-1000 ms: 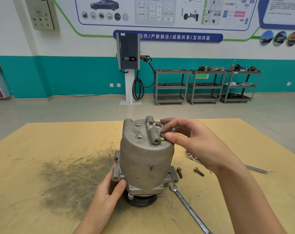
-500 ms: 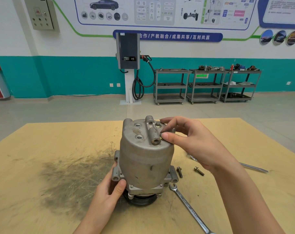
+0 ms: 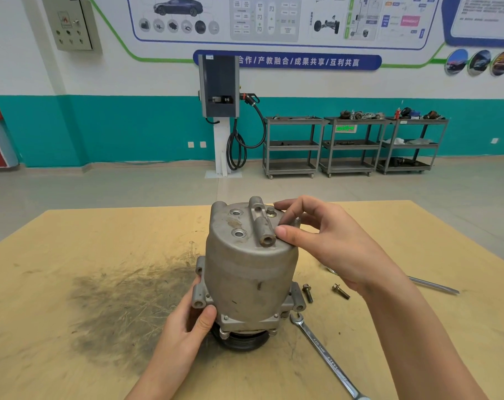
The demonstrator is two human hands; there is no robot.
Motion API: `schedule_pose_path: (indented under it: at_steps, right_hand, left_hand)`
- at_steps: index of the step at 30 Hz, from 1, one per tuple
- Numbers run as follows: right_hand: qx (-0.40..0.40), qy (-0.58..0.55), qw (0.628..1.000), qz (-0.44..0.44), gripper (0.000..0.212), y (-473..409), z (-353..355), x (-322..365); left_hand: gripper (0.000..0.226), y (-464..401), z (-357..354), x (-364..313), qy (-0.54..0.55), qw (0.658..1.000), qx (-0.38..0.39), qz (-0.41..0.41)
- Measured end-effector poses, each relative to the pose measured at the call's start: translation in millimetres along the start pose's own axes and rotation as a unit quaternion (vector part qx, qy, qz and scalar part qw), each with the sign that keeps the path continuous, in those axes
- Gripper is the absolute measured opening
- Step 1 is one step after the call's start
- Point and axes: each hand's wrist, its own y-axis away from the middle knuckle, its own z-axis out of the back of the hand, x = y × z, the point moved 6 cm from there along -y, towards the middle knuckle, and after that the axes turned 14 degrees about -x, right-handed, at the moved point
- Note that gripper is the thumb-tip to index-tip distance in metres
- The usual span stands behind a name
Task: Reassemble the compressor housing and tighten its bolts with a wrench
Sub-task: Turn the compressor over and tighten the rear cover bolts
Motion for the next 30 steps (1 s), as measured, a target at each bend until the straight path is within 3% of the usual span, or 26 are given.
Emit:
schedule_pose_path:
  at_steps: [30]
  right_hand:
    - [0.032,-0.008,0.999,-0.004,0.013,0.4,1.9,0.5]
  left_hand:
    - [0.124,0.7,-1.0,-3.8,0.000,1.000,0.001,-0.003]
